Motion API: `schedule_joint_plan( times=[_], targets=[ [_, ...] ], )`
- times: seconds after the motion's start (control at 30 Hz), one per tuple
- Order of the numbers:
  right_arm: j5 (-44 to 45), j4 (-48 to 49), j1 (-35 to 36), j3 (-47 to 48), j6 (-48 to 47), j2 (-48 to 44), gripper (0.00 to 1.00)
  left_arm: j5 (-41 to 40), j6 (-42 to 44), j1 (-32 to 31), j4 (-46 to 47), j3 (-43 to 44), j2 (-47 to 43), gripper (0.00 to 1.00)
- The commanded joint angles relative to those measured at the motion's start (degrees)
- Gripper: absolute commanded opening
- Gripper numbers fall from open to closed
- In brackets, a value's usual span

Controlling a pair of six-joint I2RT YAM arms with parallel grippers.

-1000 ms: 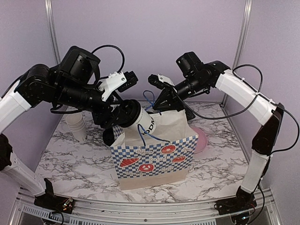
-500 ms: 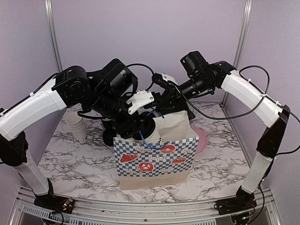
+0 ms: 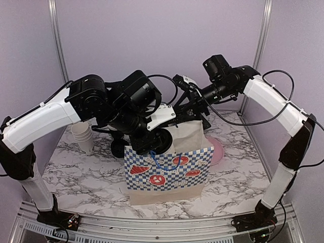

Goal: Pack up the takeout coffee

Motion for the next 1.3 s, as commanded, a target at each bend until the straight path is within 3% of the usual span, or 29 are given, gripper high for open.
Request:
schedule_joint_plan(
  times=[0.0, 0.13, 0.23, 0.4, 0.5, 1.0, 1.27],
  targets=[
    [3.9, -2.4, 4.8, -1.7, -2.6, -0.4, 0.65, -2.6, -0.9, -0.2, -4.0, 2.7, -3.1, 0.57],
    [5.9, -2.4, 6.2, -1.3, -2.4, 1.3, 0.62, -1.8, -1.0, -0.4, -4.0, 4.8, -3.9, 0.57],
    [7.5, -1.1, 6.2, -0.3, -0.9, 2.3, 0.54, 0.5, -0.9, -0.7, -3.9, 6.4, -3.6, 0.57],
    [6.3, -1.9, 6.2, 2.9, -0.3, 4.1, 0.12, 0.3, 0.4, -1.0, -3.8, 6.5, -1.6, 0.58],
    [5.6, -1.4, 6.2, 3.6, 0.5, 3.8, 0.00, 0.9, 0.6, -1.0, -3.8, 5.7, 0.2, 0.57],
    [1.9, -0.6, 8.0, -0.2, 3.7, -2.1, 0.00, -3.5, -0.6, -2.1, -4.4, 2.7, 5.1, 0.56],
    [-1.8, -2.5, 6.8, 1.0, 4.9, -4.4, 0.26, -9.0, -7.0, -8.8, -7.9, -3.3, 3.6, 0.55]
  ],
)
